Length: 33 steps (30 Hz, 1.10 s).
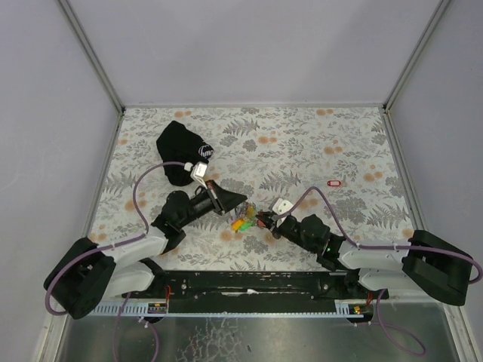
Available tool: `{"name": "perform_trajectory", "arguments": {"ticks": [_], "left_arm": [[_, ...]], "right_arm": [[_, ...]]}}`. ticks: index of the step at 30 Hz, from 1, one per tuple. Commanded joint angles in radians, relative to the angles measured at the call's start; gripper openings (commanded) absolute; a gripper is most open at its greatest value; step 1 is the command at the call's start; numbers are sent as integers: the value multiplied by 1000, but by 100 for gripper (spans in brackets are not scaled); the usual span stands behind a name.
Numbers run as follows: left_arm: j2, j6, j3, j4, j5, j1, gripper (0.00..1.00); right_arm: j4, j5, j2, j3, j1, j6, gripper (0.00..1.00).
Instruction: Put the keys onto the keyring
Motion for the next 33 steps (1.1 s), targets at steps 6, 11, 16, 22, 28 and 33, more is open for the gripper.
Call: {"name": "perform_trajectory", "arguments": {"ticks": [6,11,16,22,28,33], "left_arm": [[-73,474,285,-510,47,-14,0],[-52,636,333,-587,103,-15,0],[-66,698,288,-484,127,-15,0],[-50,690,182,-246,197,-14,0],[-26,658,78,33,229,-14,0],[12,619,21,217,245,-14,0]], "right_arm": [[-357,-84,-94,182,6,31,13],[-628,-159,-129,287,6,-18,36],[-854,-192,-198,386,-27,-121,46],[-754,-471,-275,352,-259,-88,46],[-523,-691,-190,316,-367,-25,42],[-392,-808,-98,308,-412,-10,41]]}}
